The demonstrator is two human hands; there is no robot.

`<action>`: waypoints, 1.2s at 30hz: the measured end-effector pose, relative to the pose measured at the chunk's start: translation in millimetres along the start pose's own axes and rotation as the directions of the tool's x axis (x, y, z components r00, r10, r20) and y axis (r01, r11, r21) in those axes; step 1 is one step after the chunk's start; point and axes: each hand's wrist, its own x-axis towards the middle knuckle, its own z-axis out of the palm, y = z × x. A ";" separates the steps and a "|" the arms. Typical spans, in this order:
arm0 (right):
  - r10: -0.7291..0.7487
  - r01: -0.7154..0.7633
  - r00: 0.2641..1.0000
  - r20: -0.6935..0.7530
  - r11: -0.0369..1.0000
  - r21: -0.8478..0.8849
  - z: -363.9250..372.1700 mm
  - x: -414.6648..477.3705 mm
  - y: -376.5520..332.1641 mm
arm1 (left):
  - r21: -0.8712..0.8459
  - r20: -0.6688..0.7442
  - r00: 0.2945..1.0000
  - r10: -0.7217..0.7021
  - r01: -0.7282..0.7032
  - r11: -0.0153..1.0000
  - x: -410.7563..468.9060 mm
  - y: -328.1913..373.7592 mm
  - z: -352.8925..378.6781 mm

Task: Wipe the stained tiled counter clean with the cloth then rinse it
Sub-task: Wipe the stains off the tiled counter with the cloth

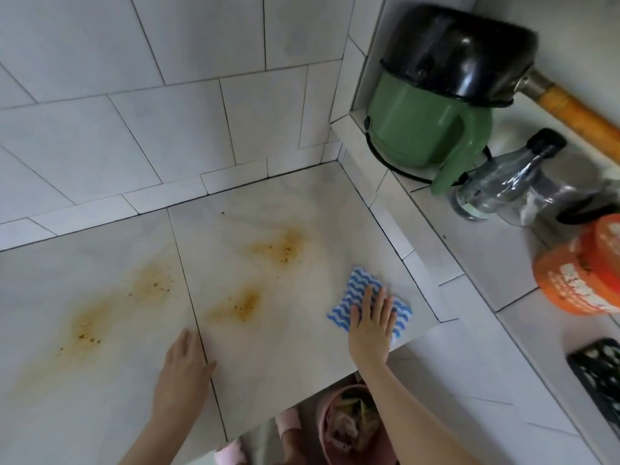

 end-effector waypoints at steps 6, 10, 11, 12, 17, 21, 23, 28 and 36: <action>-0.312 0.319 0.946 0.089 0.945 -0.078 23.3 -56.8 -33.0 | -0.050 -0.021 0.999 0.030 -0.031 0.998 -1.1 -16.5 17.0; -0.460 0.474 0.880 0.123 0.869 -0.144 26.5 -68.4 -33.3 | -0.072 -0.068 0.997 0.025 -0.030 0.997 -0.3 -19.4 20.0; -0.465 0.481 0.876 0.128 0.861 -0.166 24.8 -61.7 -26.4 | -0.083 -0.074 0.997 0.018 -0.024 0.996 -0.5 -18.8 19.4; -0.445 0.460 0.888 0.118 0.867 -0.190 23.1 -52.6 -17.2 | -0.094 -0.077 0.997 0.015 -0.022 0.995 -0.6 -17.6 18.6; -0.162 0.185 0.980 0.116 0.954 -0.234 -4.5 13.4 40.5 | -0.105 -0.097 0.995 0.016 -0.026 0.994 2.1 -15.5 18.4; -0.005 0.021 0.996 0.087 0.982 -0.185 -24.7 44.6 65.2 | -0.105 -0.137 0.990 0.025 -0.040 0.994 2.4 -18.2 22.4; -0.002 0.010 0.998 0.055 0.988 -0.153 -22.5 42.8 49.8 | -0.091 -0.160 0.986 0.052 -0.067 0.994 1.8 -19.8 23.1; -0.232 0.243 0.969 0.090 0.959 -0.144 4.9 3.7 -12.6 | -0.069 -0.181 0.979 0.095 -0.109 0.992 1.3 -25.8 26.4; -0.540 0.574 0.815 0.209 0.799 -0.176 26.4 -58.5 -39.1 | 0.011 -0.114 0.980 0.164 -0.164 0.986 0.6 -37.0 30.1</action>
